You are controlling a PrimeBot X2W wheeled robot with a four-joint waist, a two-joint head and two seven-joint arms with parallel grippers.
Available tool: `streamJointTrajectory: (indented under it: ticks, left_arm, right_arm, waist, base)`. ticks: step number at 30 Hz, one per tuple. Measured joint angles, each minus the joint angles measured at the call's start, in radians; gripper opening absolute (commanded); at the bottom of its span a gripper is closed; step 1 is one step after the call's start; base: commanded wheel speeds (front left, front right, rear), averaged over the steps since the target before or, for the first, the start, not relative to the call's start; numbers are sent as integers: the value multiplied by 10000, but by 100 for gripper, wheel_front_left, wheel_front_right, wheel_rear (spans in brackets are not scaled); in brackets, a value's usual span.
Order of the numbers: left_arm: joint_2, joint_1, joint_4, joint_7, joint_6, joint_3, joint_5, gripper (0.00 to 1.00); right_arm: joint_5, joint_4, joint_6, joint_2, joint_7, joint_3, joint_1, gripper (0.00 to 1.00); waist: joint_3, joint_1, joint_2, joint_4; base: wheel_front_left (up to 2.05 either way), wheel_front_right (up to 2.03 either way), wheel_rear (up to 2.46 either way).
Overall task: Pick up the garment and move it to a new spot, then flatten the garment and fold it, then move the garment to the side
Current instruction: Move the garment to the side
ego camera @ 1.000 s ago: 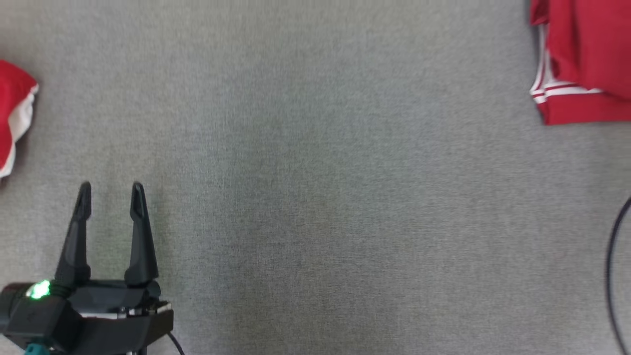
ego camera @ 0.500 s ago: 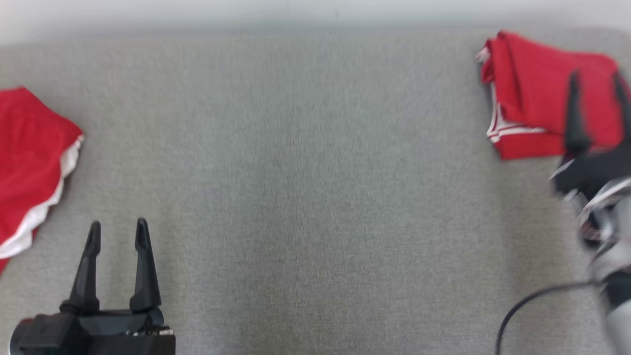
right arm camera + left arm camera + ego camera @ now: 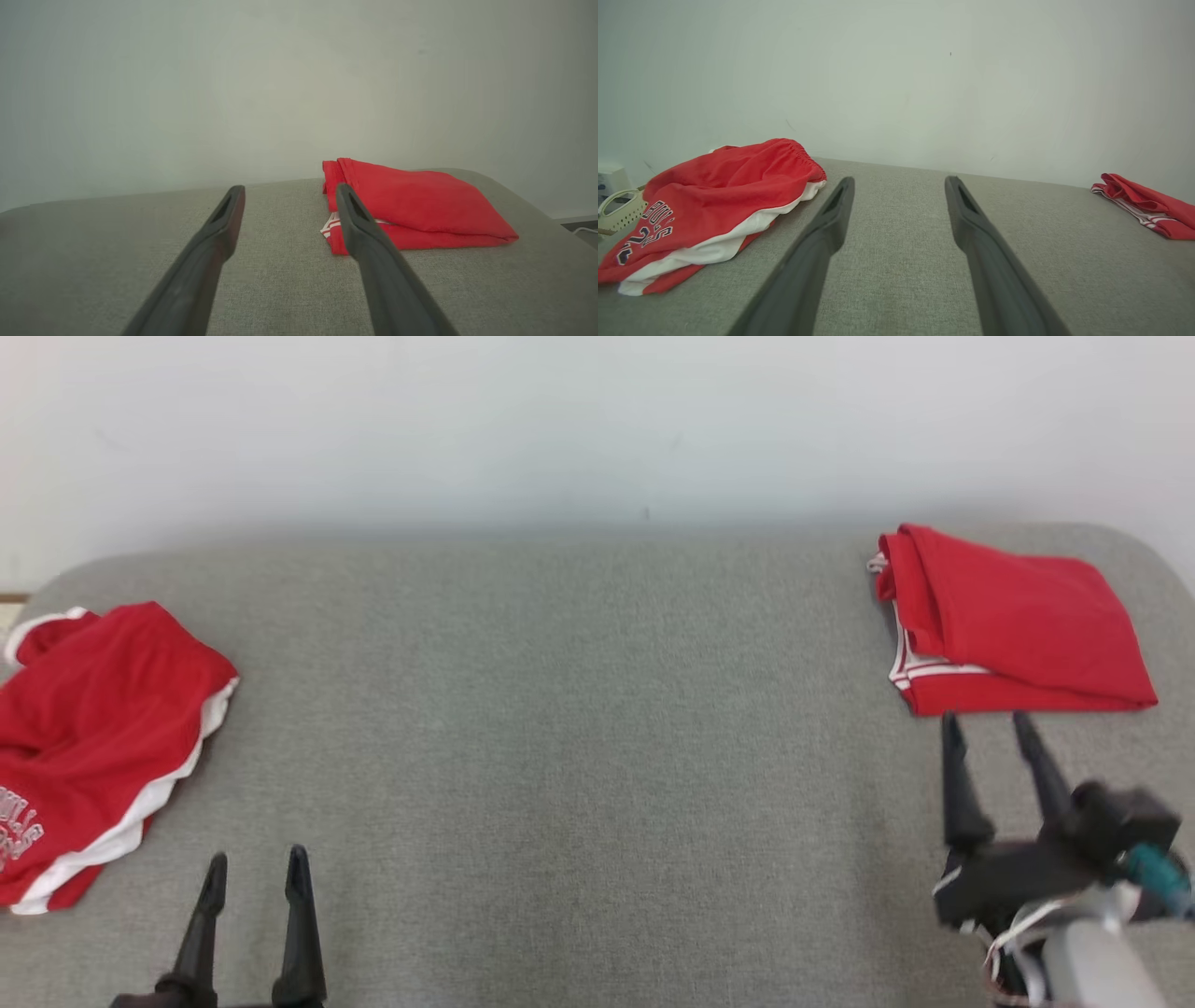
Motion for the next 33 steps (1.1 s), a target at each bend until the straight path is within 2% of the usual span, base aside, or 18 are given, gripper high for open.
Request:
streamJointTrajectory:
  ticks: [8, 13, 33]
  left_arm:
    - [2, 227, 401, 0, 148, -130, -67, 100]
    - [-2, 355, 591, 0, 236, -199, -71, 100]
    - [88, 394, 965, 0, 420, -384, 708, 100]
  right_arm:
    - [-1179, -1124, 0, 830, -2, 238, 1660, 100]
    - [-1459, -1492, 0, 1166, 0, 320, 2543, 100]
    - [-1578, -1513, 0, 1551, 238, -81, 2724, 100]
  waist:
    - [-580, 1, 0, 170]
    - [-779, 1, 0, 217]
    - [-1008, 3, 1, 397]
  base:
    - [0, 0, 0]
    - [0, 0, 0]
    - [0, 0, 0]
